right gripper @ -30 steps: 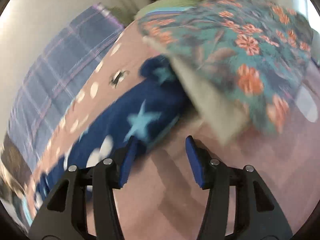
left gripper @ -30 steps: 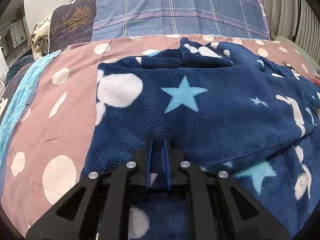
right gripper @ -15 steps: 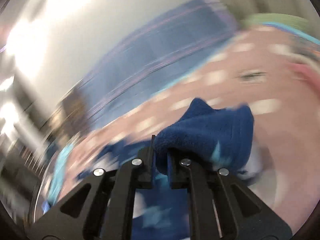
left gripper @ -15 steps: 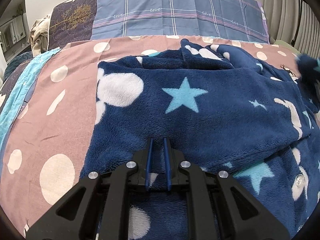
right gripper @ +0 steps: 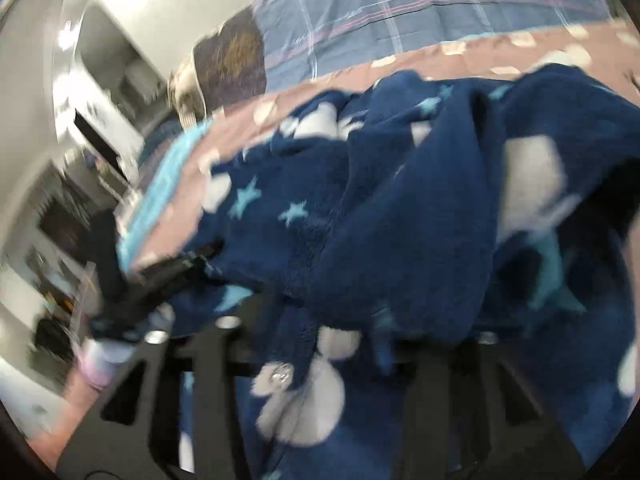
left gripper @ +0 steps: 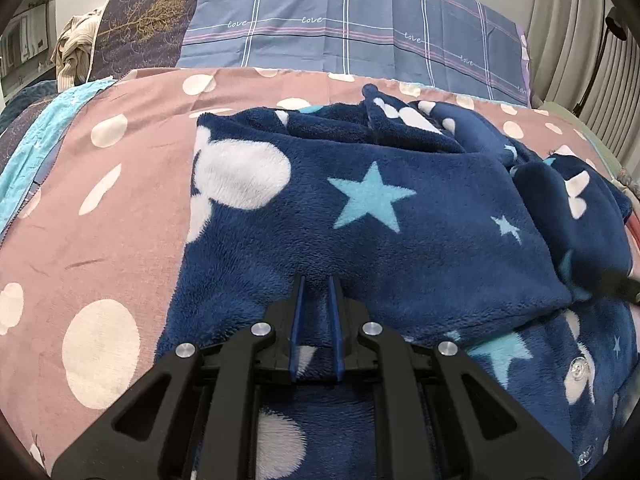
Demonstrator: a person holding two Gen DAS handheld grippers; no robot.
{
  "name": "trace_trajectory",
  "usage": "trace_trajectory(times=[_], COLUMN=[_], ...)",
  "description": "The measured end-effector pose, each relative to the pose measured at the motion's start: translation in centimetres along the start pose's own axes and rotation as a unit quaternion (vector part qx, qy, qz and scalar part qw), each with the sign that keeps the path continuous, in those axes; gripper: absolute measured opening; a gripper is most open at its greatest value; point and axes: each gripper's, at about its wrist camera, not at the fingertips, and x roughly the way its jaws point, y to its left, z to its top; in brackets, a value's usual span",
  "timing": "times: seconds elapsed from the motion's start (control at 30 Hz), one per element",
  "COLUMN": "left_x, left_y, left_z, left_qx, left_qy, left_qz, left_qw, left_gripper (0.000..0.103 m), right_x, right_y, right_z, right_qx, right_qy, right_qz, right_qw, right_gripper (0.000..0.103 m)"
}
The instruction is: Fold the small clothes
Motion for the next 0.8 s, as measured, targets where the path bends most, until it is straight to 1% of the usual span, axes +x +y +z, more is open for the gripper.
trace_trajectory(times=[0.1, 0.17, 0.23, 0.27, 0.3, 0.33, 0.37, 0.4, 0.43, 0.47, 0.5, 0.53, 0.57, 0.6, 0.63, 0.7, 0.77, 0.8], left_x=[0.0, 0.0, 0.0, 0.0, 0.0, -0.1, -0.2, -0.3, -0.5, -0.6, -1.0, -1.3, -1.7, -2.2, -2.6, -3.0, -2.9, -2.7], left_y=[-0.1, -0.1, -0.1, -0.1, -0.1, 0.2, 0.5, 0.9, 1.5, 1.8, 2.2, 2.3, 2.1, 1.7, 1.2, -0.5, -2.4, -3.3], left_z=[0.0, -0.1, -0.1, -0.1, -0.1, -0.1, -0.1, -0.1, -0.1, -0.1, -0.1, -0.1, 0.0, 0.1, 0.2, 0.8, 1.3, 1.5], left_qx=[0.002, 0.001, 0.001, 0.001, -0.001, -0.007, -0.016, -0.026, -0.041, -0.049, -0.059, -0.063, -0.062, -0.056, -0.049, -0.038, -0.026, -0.018], left_qy=[0.0, 0.0, 0.0, 0.0, -0.001, -0.002, -0.003, -0.005, -0.009, -0.012, -0.017, -0.021, -0.023, -0.025, -0.027, -0.013, 0.003, 0.011], left_qz=[0.002, 0.002, 0.002, 0.001, -0.001, -0.009, -0.02, -0.036, -0.064, -0.08, -0.104, -0.118, -0.128, -0.141, -0.158, -0.206, -0.222, -0.222], left_qw=[1.0, 1.0, 1.0, 1.0, 1.0, 0.9999, 0.9997, 0.999, 0.997, 0.9955, 0.9927, 0.9908, 0.9897, 0.9881, 0.9859, 0.9777, 0.9747, 0.9748], left_gripper=[0.014, 0.014, 0.014, 0.014, 0.014, 0.015, 0.016, 0.02, 0.026, 0.029, 0.035, 0.041, 0.045, 0.052, 0.055, 0.058, 0.059, 0.059], right_x=[-2.0, -2.4, -1.6, -1.1, -0.1, 1.0, 2.0, 2.1, 2.0, 1.7, 1.1, 0.7, 0.4, 0.1, -0.2, -0.9, -0.9, -1.0], right_y=[-2.1, -2.7, -2.1, -1.6, -0.6, 0.6, 2.2, 2.9, 4.1, 4.6, 5.1, 5.1, 4.8, 4.2, 3.5, 1.4, 0.2, -0.3], right_z=[1.7, 2.6, 3.9, 4.3, 4.7, 4.8, 4.9, 4.7, 4.3, 4.0, 3.6, 3.4, 3.0, 2.7, 2.3, 1.4, 0.7, 0.3], right_qx=[0.016, 0.033, 0.029, 0.021, 0.007, -0.006, -0.019, -0.027, -0.049, -0.066, -0.09, -0.107, -0.115, -0.119, -0.119, -0.108, -0.102, -0.1], right_qy=[-0.032, -0.05, -0.066, -0.064, -0.054, -0.037, -0.012, -0.007, -0.005, -0.008, -0.015, -0.02, -0.024, -0.026, -0.028, -0.029, -0.031, -0.033], right_qz=[-0.019, -0.031, -0.037, -0.031, -0.007, 0.029, 0.083, 0.103, 0.127, 0.131, 0.121, 0.095, 0.074, 0.05, 0.03, -0.013, -0.052, -0.071], right_qw=[0.999, 0.998, 0.997, 0.997, 0.998, 0.999, 0.996, 0.994, 0.991, 0.989, 0.988, 0.989, 0.99, 0.991, 0.992, 0.994, 0.993, 0.992], right_gripper=[0.053, 0.055, 0.055, 0.055, 0.055, 0.055, 0.055, 0.055, 0.055, 0.055, 0.056, 0.057, 0.057, 0.057, 0.057, 0.057, 0.057, 0.057])
